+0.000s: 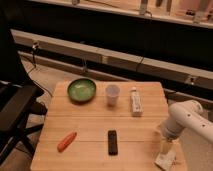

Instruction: Place the white sponge in the ceramic bowl

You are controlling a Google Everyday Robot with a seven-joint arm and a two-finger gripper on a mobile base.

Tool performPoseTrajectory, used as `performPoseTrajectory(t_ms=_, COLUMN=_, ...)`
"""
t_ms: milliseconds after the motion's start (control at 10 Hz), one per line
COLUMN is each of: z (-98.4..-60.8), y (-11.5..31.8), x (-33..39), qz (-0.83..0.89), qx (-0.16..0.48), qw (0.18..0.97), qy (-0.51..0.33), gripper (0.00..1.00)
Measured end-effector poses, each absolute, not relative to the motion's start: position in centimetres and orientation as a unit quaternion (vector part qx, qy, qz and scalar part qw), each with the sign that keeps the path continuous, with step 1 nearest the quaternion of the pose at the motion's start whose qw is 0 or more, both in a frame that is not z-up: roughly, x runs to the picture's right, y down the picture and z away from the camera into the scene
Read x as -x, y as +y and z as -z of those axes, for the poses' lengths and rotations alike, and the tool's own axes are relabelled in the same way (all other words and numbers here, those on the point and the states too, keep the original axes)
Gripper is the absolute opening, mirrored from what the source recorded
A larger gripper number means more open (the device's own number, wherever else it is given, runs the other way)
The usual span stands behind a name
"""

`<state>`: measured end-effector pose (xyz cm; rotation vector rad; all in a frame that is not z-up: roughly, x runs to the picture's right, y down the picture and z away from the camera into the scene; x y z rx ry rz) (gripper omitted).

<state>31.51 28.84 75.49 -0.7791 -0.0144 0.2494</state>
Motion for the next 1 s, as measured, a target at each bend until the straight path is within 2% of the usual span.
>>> performPoseTrajectory(t_ms=600, z=-73.9, y=33.8, x=-32.7, qz=-0.143, qx=0.404, qw=0.903, qy=-0.008, gripper=0.80)
performPoseTrajectory(t_ms=700, z=-74.1, y=34.4, x=-32.5, qz=-0.146, qx=0.409, qw=0.901, qy=-0.009, gripper=0.76)
performPoseTrajectory(t_ms=1000, z=-74.4, y=34.7, x=-32.5, qz=-0.150, qx=0.414, qw=0.898, qy=-0.004, gripper=0.46)
